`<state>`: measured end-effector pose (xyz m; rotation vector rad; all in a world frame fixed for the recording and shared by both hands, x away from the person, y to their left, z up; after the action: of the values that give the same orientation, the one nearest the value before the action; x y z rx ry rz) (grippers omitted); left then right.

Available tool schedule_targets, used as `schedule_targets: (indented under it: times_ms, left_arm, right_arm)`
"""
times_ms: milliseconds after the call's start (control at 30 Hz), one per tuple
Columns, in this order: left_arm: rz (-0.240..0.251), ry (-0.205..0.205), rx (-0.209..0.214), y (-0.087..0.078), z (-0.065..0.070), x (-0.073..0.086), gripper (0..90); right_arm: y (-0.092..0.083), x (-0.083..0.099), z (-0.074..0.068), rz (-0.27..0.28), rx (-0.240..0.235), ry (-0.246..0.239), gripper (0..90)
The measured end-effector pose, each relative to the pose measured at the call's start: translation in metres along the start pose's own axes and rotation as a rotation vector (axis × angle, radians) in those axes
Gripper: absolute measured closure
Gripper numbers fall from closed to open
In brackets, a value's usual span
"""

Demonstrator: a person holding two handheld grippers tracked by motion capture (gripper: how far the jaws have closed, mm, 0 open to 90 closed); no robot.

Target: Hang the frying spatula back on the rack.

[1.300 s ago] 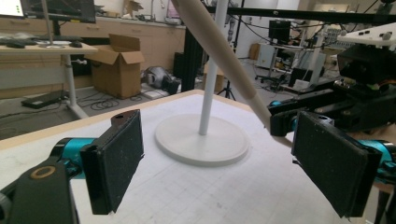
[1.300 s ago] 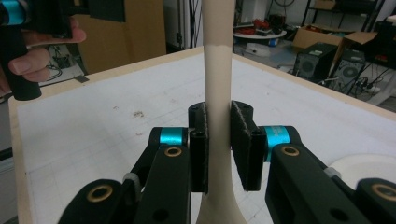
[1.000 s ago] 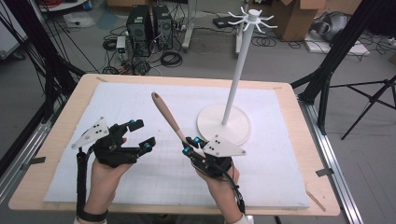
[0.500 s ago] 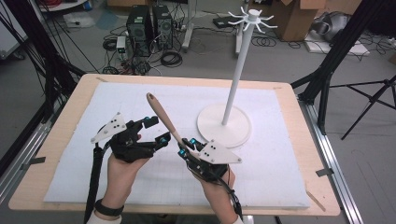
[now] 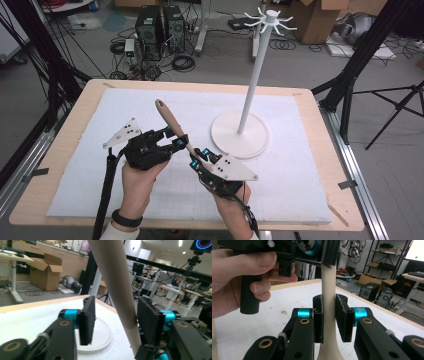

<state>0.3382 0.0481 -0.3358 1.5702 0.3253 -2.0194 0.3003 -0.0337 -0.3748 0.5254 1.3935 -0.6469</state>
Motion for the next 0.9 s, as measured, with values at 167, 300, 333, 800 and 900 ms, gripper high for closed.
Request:
schedule_targets:
  times_ms: [167,300,333,800,900]
  left_arm:
    - [0.005,-0.007,0.013,0.001,0.005,-0.001,66.1]
    - [0.006,-0.018,0.042,0.003,0.01,-0.003,70.4]
    - [0.007,-0.025,0.057,0.004,0.012,-0.003,71.8]
    - [-0.004,0.026,0.241,0.006,0.034,-0.011,75.3]
    - [-0.019,0.055,0.289,0.005,0.041,-0.014,75.3]
  right_arm:
    - [0.0,0.001,0.0,-0.001,0.017,-0.012,77.8]
    - [0.0,0.001,0.001,0.006,0.025,-0.026,77.8]
    - [0.0,0.002,0.001,0.006,0.025,-0.028,77.7]
    - [-0.005,-0.003,0.0,0.025,-0.079,-0.033,57.1]
    - [-0.01,-0.007,0.001,0.039,-0.116,-0.025,51.3]
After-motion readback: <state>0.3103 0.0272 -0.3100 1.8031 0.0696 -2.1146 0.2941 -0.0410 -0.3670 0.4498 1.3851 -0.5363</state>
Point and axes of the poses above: each handheld gripper's, and its own axes: y roughly forward along the jaws, x roughly out of its underside, z roughly to its right, the point moved 10 cm from there along y, roughly forward along the jaws, and after that the axes turned 7 degrees about z, right-handed, at the moved point
